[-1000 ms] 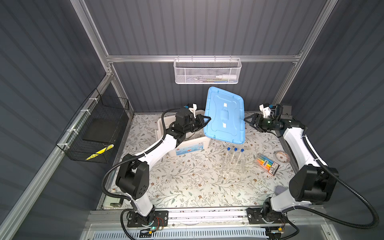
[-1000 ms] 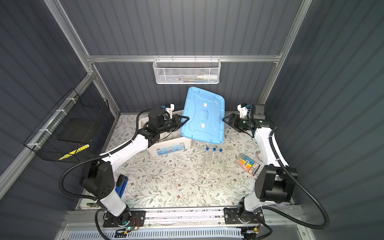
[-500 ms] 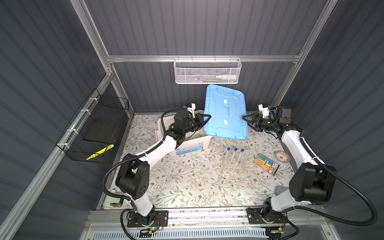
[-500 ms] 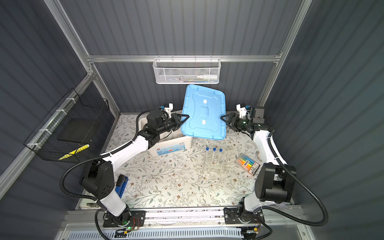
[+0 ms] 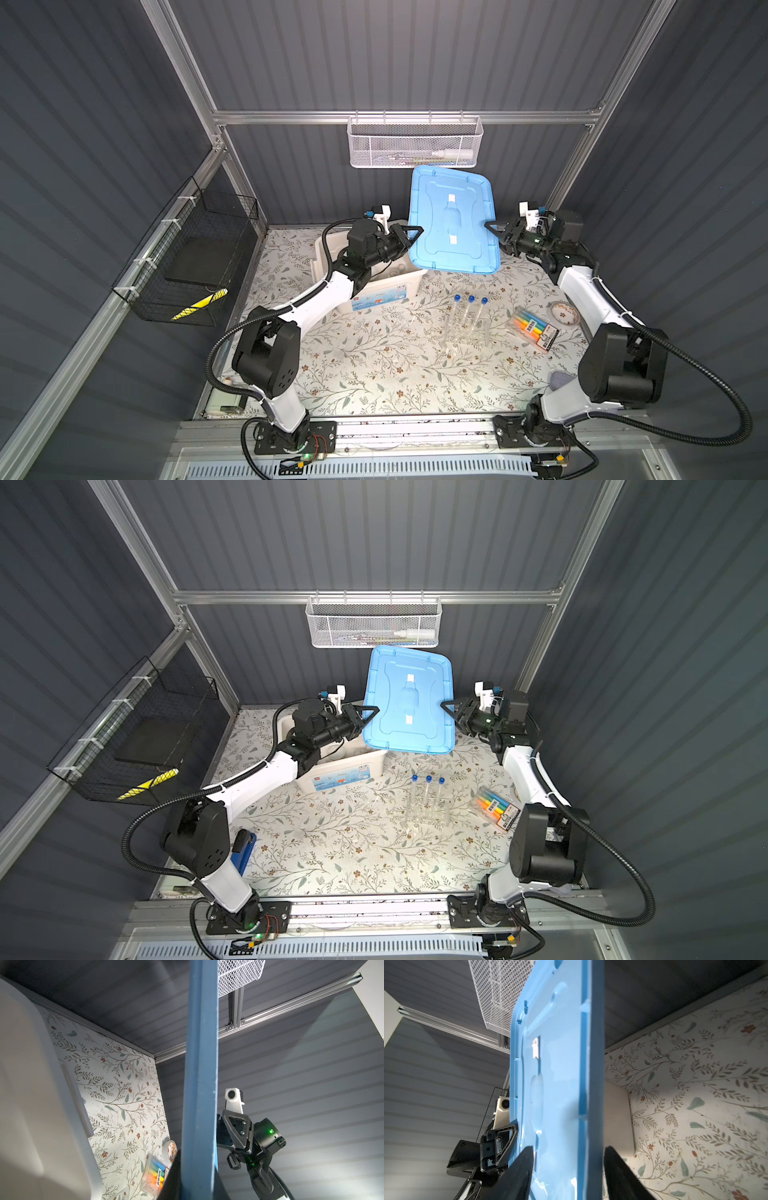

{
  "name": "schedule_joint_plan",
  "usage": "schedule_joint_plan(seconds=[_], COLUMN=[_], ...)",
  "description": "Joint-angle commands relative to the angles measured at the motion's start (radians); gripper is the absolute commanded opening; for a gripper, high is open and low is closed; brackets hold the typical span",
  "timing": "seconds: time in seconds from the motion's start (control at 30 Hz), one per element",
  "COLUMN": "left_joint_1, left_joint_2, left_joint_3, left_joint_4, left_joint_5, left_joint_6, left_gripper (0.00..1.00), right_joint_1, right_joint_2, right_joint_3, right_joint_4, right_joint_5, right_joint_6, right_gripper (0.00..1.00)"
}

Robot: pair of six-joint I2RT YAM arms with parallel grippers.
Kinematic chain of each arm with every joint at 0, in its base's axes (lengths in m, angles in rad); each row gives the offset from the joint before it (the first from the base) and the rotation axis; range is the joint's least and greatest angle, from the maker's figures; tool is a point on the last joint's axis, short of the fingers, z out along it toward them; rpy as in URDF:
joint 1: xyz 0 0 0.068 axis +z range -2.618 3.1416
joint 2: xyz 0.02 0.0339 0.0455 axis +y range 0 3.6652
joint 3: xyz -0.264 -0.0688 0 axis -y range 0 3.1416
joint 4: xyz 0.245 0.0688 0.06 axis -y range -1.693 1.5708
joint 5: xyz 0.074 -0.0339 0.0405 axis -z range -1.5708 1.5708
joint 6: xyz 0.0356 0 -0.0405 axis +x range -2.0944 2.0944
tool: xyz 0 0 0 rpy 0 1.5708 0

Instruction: Organize the chemistry lab equipment

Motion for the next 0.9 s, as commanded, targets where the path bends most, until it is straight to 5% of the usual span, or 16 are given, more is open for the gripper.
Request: schedule_joint_plan(seconds=[0.0, 0.6, 0.87], left_joint_1=[-0.005, -0.005, -0.005], left_joint_2=[0.007, 0.014, -0.01], left_joint_3=[0.003, 0.017, 0.06], left_joint_4=[0.068, 0.012, -0.173], left_joint_5=[0.011, 0.025, 0.026], left_joint_6=[-0.016, -0.019, 0.079], left_gripper=[0.06, 0.13, 0.22], right_joint_1=[0.006, 0.036, 0.043], right_joint_2=[0.008, 0.021, 0.005], right_joint_3=[-0.025, -0.013, -0.013], right_joint_4=[0.182, 0.254, 0.184], right_joint_5=[-0.031, -0.098, -0.096], right_joint_6=[0.122, 0.185, 0.143], right_gripper=[0.56, 0.39, 0.2])
